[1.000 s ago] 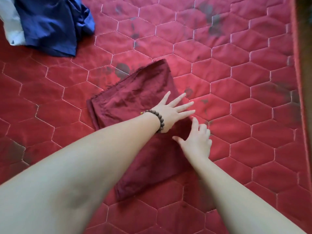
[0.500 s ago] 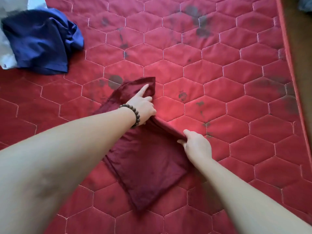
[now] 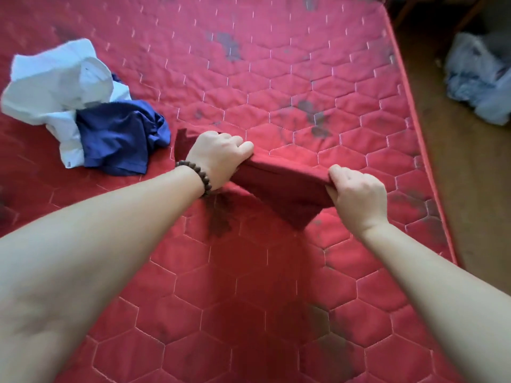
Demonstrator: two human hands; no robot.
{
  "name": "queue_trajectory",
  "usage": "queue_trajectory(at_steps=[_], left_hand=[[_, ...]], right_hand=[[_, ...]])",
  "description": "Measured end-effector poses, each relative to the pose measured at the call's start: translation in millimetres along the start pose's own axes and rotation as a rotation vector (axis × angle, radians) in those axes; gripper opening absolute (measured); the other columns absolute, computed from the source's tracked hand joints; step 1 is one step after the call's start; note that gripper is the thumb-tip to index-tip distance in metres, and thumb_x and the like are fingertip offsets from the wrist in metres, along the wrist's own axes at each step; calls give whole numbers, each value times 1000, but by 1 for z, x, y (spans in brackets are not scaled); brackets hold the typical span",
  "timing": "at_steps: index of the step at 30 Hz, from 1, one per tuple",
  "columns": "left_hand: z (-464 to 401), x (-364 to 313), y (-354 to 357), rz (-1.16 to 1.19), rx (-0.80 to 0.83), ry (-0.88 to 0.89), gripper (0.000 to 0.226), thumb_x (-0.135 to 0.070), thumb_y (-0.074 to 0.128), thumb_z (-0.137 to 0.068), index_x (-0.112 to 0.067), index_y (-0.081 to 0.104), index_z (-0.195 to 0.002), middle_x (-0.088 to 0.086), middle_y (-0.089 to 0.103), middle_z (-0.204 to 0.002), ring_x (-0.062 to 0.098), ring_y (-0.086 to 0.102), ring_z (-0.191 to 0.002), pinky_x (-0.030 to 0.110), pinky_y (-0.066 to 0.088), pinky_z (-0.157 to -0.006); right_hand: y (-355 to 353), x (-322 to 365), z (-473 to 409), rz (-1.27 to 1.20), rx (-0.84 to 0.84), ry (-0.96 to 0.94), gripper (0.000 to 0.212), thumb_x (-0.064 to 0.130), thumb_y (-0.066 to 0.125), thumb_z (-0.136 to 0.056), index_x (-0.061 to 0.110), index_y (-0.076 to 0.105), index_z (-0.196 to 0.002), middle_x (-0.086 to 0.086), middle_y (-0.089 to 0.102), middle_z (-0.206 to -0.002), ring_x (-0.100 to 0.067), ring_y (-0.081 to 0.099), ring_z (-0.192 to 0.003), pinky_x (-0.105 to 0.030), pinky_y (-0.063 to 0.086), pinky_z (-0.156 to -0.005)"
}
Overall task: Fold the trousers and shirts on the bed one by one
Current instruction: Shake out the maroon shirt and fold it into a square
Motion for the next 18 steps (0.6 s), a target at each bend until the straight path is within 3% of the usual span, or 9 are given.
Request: queue_trajectory(at_steps=[2, 6, 8, 10, 12, 15, 18], left_hand=[[8, 0, -15, -41, -87, 33, 15, -6, 64, -74, -9, 59, -87, 10, 59, -76, 31, 59, -68, 37, 42, -60], [50, -11, 21, -92, -53, 6, 15, -6, 61, -73, -11, 62, -87, 7, 60, -81, 29, 58, -76, 38, 46, -68], [80, -23, 61, -61, 49, -29, 24, -6, 43, -80, -11, 63, -93, 7, 60, -88, 29, 59, -86, 40, 46, -76], [112, -41, 108, -17, 254, -84, 48, -9, 19, -82, -13, 58, -108, 8, 58, -110, 29, 54, -107, 41, 41, -88], [145, -60, 148, 8, 418, -130, 48, -10, 20, -83, -16, 52, -117, 8, 50, -126, 27, 46, -120, 39, 37, -93], [177, -84, 162, 117, 429, -202, 25, 1, 53, -77, -8, 64, -98, 17, 61, -111, 32, 60, -105, 38, 50, -75], [196, -85, 160, 137, 287, -226, 23, -4, 46, -73, -4, 68, -80, 22, 68, -100, 35, 67, -93, 36, 54, -63]], right_hand=[[-9, -3, -1, 31, -29, -47, 9, 9, 66, -74, 7, 58, -77, -10, 55, -61, -32, 56, -53, -35, 41, -47], [15, 3, 36, 54, 75, -99, 21, -1, 76, -67, 9, 59, -75, -8, 52, -64, -31, 53, -58, -38, 41, -55], [43, 18, 70, 38, 166, -134, 15, 0, 69, -69, 10, 60, -77, -7, 53, -66, -30, 55, -61, -39, 43, -59], [70, 38, 109, 32, 265, -161, 14, 6, 50, -71, 12, 62, -76, -6, 54, -66, -28, 57, -61, -39, 46, -59], [93, 58, 147, 28, 379, -187, 29, 9, 37, -69, 13, 64, -76, -4, 55, -65, -26, 57, -60, -38, 47, -58], [111, 81, 190, 34, 531, -176, 26, 5, 40, -67, 14, 63, -74, -4, 54, -65, -26, 56, -58, -35, 45, -56], [114, 97, 207, 26, 621, -144, 16, 3, 61, -62, 14, 60, -73, -4, 52, -64, -26, 53, -56, -33, 40, -54]])
Point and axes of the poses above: each hand's wrist, its own z-axis away from the middle knuckle, its own y-axis out of the palm, x = y × z, the point moved 4 cm from there along -z, towards the middle knuckle
